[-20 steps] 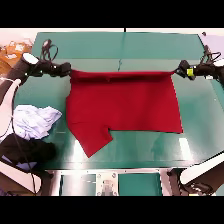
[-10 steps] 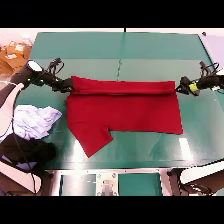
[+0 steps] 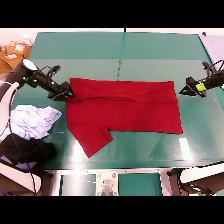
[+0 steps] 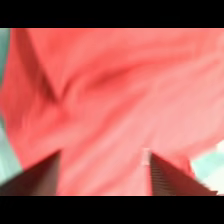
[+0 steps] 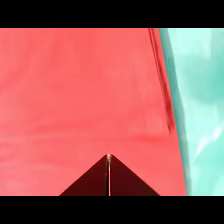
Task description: Fold the shirts.
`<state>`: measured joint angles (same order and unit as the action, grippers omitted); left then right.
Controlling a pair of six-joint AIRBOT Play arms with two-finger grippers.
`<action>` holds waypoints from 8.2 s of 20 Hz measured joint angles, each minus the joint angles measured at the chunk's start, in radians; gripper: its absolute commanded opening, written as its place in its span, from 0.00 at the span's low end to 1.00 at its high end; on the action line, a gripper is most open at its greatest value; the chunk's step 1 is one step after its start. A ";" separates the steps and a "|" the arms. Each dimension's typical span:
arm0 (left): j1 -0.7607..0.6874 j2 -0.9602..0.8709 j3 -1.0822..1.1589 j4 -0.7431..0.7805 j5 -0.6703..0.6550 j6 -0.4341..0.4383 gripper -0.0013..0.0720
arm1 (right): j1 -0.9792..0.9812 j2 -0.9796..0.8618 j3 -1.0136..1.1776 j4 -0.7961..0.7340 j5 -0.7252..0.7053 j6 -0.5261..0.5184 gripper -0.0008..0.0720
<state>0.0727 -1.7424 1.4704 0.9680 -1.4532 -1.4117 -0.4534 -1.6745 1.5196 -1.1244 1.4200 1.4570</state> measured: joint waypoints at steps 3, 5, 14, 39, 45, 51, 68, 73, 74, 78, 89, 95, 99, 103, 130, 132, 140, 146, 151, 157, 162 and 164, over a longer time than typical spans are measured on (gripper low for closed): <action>0.006 0.092 -0.066 0.022 -0.061 -0.020 0.05 | -0.011 0.105 -0.077 -0.051 0.046 0.027 0.02; 0.008 0.203 -0.175 0.049 -0.051 -0.027 0.05 | -0.026 0.209 -0.187 -0.080 0.041 0.049 0.02; 0.009 0.793 -0.970 -0.011 0.224 -0.116 0.81 | -0.121 0.769 -0.960 -0.078 -0.187 0.172 0.58; -0.253 0.781 -0.965 -0.161 0.365 -0.046 0.05 | -0.129 0.636 -0.983 0.035 -0.342 0.083 0.03; -0.254 0.888 -0.889 0.002 0.266 -0.153 0.05 | -0.121 0.728 -0.914 -0.040 -0.233 0.141 0.03; -0.254 0.742 -0.680 0.041 0.346 -0.122 0.05 | -0.003 0.645 -0.760 0.008 -0.274 0.155 0.03; -0.190 0.075 0.042 0.053 0.613 -0.046 0.97 | 0.014 -0.023 -0.097 0.223 -0.390 0.029 0.77; -0.129 0.064 0.121 0.061 0.426 -0.066 0.97 | -0.127 -0.091 -0.039 0.175 -0.258 -0.093 0.80; -0.124 0.064 0.127 0.057 0.396 -0.068 0.97 | -0.149 -0.111 -0.035 0.172 -0.231 -0.129 0.80; -0.121 0.063 0.137 0.047 0.319 -0.071 0.05 | -0.185 -0.207 -0.025 0.220 -0.093 -0.278 0.80; -0.343 0.001 0.140 0.016 0.405 -0.030 0.05 | -0.045 -0.266 0.133 0.304 0.150 -0.400 0.03; -0.615 -0.187 0.140 -0.262 0.664 0.051 0.05 | 0.026 -0.042 0.209 0.341 0.296 -0.272 0.03; -0.741 -0.275 0.143 -0.409 0.763 0.092 0.05 | 0.105 0.090 0.219 0.353 0.341 -0.220 0.03; -0.774 -0.306 0.153 -0.469 0.791 0.102 0.05 | 0.149 0.142 0.222 0.353 0.356 -0.190 0.03; 0.105 -0.075 0.605 0.275 -0.123 -0.073 0.05 | 1.131 -0.269 0.203 0.484 -0.737 0.079 0.49; 0.112 -0.074 0.605 0.280 -0.126 -0.072 0.05 | 1.054 -0.249 0.207 0.486 -0.695 0.068 0.49; 0.116 -0.074 0.605 0.280 -0.134 -0.072 0.05 | 0.598 -0.107 0.145 0.288 -0.235 0.023 0.65; 0.117 -0.074 0.605 0.282 -0.131 -0.080 0.05 | 0.492 -0.104 -0.134 0.285 -0.255 -0.074 0.78; 0.117 -0.074 0.605 0.285 -0.128 -0.083 0.05 | 0.596 -0.147 -0.224 0.481 -0.330 -0.170 0.58; 0.117 -0.074 0.605 0.289 -0.131 -0.084 0.05 | 0.674 -0.138 -0.132 0.575 -0.377 -0.196 0.02; 0.117 -0.074 0.605 0.288 -0.138 -0.084 0.05 | 0.480 -0.007 -0.092 0.474 -0.377 -0.114 0.02; 0.117 -0.074 0.605 0.288 -0.140 -0.084 0.05 | 0.342 0.065 -0.095 0.377 -0.351 -0.067 0.02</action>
<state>0.1894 -1.8168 2.0754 1.2564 -1.5936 -1.4952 -0.1116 -1.6096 1.4242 -0.7475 1.0687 1.3903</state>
